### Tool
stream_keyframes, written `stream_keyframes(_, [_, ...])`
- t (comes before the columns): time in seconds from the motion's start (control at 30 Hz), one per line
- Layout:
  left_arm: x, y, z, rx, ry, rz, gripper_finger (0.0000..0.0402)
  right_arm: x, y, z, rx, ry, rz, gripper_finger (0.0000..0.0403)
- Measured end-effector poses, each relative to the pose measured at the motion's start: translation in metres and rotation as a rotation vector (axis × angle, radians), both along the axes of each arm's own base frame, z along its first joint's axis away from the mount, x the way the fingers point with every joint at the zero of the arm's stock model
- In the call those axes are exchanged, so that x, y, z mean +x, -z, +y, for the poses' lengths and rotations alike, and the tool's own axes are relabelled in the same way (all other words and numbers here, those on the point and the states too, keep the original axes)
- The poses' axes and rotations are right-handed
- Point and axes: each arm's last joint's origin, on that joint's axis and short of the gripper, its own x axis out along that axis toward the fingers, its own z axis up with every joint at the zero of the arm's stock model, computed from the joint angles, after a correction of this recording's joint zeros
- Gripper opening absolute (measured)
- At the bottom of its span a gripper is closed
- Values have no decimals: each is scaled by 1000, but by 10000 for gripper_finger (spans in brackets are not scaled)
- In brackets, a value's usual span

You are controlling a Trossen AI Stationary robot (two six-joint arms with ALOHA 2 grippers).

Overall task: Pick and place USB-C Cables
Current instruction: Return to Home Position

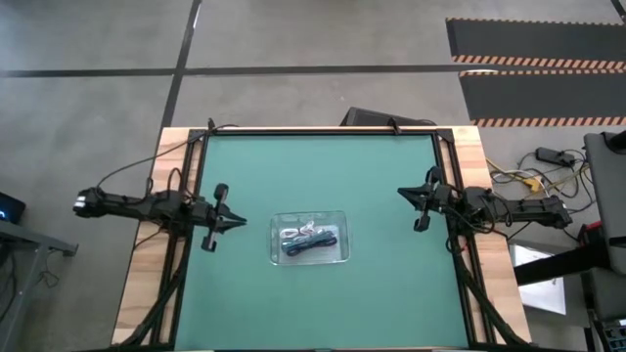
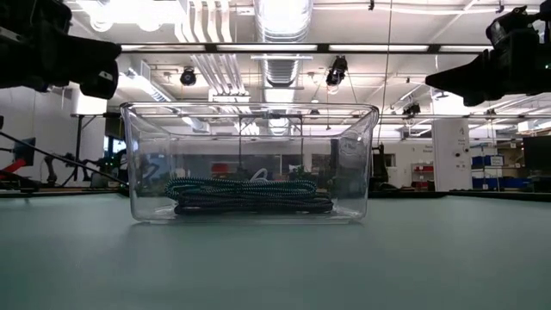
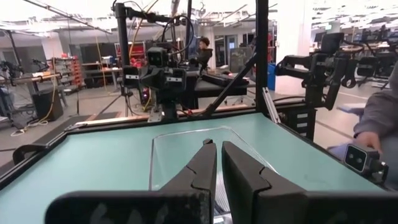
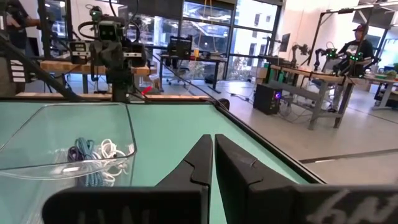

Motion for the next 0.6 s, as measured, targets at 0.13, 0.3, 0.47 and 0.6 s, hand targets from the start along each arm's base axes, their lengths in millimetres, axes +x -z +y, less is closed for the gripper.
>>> stream_keyframes(0.13, [1,2,0,2,0,17,10,0,0,0,0,0,1,9])
stream_keyframes(0.3, [3,4,0,5,0,40,10,0,0,0,0,0,3,9])
stream_keyframes(0.47, [4,6,-1,8,0,62,10,0,1,0,0,0,4,9])
stream_keyframes(0.6, [5,7,-1,10,0,77,10,0,1,0,0,0,4,9])
